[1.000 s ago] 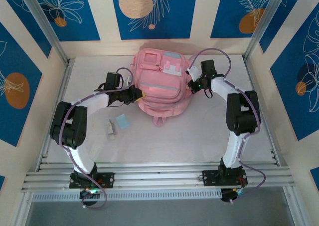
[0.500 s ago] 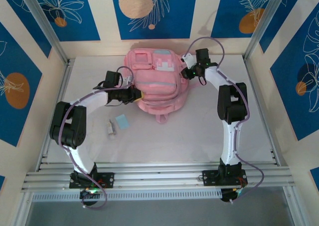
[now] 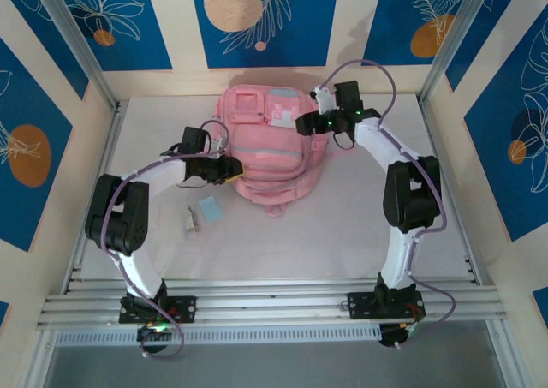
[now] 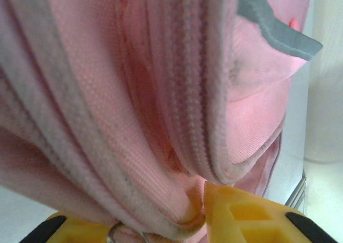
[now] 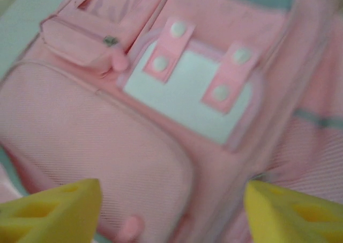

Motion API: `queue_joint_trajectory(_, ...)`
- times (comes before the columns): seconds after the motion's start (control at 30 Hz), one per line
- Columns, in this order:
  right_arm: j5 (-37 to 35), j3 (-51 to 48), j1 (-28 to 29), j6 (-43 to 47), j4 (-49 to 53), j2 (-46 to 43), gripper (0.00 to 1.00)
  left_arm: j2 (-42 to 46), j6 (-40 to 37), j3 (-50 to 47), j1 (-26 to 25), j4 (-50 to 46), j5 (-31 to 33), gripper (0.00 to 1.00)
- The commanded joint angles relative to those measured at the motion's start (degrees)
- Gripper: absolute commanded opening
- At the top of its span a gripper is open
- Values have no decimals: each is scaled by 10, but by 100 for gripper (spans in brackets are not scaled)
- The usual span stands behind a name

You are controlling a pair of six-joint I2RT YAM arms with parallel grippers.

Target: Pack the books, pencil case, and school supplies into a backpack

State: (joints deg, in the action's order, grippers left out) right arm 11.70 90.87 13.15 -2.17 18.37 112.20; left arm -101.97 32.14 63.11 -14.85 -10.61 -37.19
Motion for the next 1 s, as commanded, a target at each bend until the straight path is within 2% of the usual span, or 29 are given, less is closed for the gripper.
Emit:
queue_joint_trajectory(0.0,59,-28,-4,-102,-27,29,76,2,23,-10,10,63,20,31)
queue_joint_trajectory(0.23,89,-52,16,-156,-75,54,73,-8,48,-14,10,100,13,29)
queue_joint_trajectory(0.4,112,-114,43,-163,-91,29,68,-8,64,-24,7,132,13,28)
queue_joint_trajectory(0.67,91,-231,118,-188,-66,-78,66,-14,86,-28,4,168,20,28)
queue_joint_trajectory(0.77,80,-248,140,-190,-47,-109,66,-14,87,-28,3,177,27,27)
queue_joint_trajectory(0.97,28,-229,125,-150,12,-131,66,-21,65,-7,7,154,25,28)
